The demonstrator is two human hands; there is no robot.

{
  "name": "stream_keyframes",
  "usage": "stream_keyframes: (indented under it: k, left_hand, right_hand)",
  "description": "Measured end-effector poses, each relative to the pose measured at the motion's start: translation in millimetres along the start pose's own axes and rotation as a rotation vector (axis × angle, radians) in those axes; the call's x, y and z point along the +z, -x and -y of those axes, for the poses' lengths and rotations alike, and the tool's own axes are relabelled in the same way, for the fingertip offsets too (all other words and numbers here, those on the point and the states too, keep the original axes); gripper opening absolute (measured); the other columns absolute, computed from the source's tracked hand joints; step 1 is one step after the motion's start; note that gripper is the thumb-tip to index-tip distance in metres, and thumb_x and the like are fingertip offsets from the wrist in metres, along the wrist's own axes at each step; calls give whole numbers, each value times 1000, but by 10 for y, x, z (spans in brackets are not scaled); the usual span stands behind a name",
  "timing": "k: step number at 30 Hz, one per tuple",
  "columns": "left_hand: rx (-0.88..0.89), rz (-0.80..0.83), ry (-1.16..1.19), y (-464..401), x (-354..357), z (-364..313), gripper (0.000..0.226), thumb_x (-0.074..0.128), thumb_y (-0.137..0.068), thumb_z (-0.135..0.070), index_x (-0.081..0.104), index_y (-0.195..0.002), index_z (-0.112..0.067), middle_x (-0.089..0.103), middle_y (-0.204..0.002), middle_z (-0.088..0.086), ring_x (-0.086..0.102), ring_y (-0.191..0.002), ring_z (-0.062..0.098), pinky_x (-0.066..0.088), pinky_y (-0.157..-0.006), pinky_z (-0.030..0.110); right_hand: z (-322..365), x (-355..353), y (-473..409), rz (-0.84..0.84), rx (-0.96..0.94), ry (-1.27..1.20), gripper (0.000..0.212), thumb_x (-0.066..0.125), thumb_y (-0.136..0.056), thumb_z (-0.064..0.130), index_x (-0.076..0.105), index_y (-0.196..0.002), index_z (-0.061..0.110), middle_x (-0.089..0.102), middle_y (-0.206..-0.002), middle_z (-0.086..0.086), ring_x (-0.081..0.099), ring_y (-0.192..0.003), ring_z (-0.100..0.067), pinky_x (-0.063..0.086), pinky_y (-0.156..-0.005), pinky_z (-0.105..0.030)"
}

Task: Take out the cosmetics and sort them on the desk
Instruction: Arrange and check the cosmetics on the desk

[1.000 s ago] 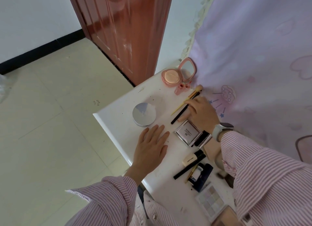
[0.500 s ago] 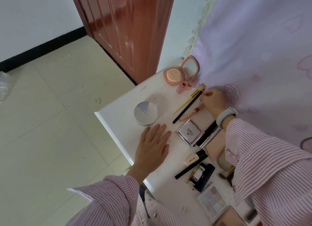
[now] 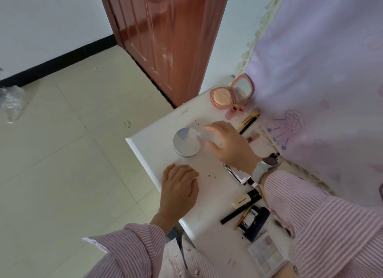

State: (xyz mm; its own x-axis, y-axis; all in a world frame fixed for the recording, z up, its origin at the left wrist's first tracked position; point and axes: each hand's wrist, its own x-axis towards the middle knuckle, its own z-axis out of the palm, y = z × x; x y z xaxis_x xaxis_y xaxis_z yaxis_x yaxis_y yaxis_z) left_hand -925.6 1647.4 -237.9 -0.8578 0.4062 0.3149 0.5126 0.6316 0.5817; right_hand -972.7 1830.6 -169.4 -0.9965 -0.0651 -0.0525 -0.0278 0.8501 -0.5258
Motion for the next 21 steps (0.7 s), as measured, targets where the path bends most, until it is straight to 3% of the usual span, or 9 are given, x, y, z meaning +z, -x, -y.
stream_keyframes:
  k: [3,7,10,12,14,16,18,21]
  left_hand:
    - [-137,-93,0,60,-174,132,23,49,-82,-17,71,-82,-10,69,-83,-1,62,-82,18,39,-87,36]
    - [-389,-132,124,8,-371,250,20,51,-84,-9,67,-94,-3,66,-91,7,60,-86,25,42,-81,31]
    - [-627,-179,427,-106,-462,246,21,50,-90,-1,61,-103,-13,62,-97,4,62,-84,20,46,-70,25]
    - [-758,-164,689,-227,-550,207,22,46,-95,-12,53,-106,-29,61,-101,-1,62,-80,10,49,-65,20]
    - [-709,-104,784,-314,-606,170,20,41,-97,-29,46,-112,-40,57,-109,-6,62,-82,7,50,-65,18]
    - [-569,5,756,-381,-644,110,32,38,-92,-50,35,-124,-47,52,-117,-13,59,-90,5,49,-70,17]
    - [-437,109,660,-427,-633,67,53,30,-83,-65,21,-133,-50,45,-125,-17,55,-97,1,47,-74,14]
    - [-318,165,559,-494,-624,25,57,22,-81,-71,12,-134,-51,33,-129,-27,43,-107,-16,40,-78,2]
  right_hand:
    - [173,218,-167,282,-99,185,66,58,-84,38,27,-142,26,29,-145,-4,29,-127,-30,36,-95,-43]
    - [265,365,-316,358,-116,315,68,58,-81,37,25,-139,26,23,-143,-4,29,-119,-32,40,-89,-43]
    - [282,363,-319,343,18,153,70,61,-76,35,27,-136,23,34,-130,-9,35,-113,-30,41,-89,-40]
    - [358,318,-319,223,238,-195,61,63,-77,34,38,-131,22,48,-115,-8,48,-104,-23,45,-87,-35]
    - [467,217,-334,199,499,-671,48,59,-82,39,48,-122,17,57,-95,-5,59,-83,-19,51,-73,-33]
    - [547,122,-327,311,659,-988,52,51,-83,50,54,-116,10,60,-87,-11,60,-74,-22,52,-65,-33]
    - [623,44,-277,403,649,-1012,57,46,-82,57,61,-105,7,64,-78,-13,60,-70,-24,52,-67,-32]
    - [726,-11,-197,455,584,-940,62,36,-86,62,66,-96,8,67,-74,-13,61,-66,-19,52,-65,-28]
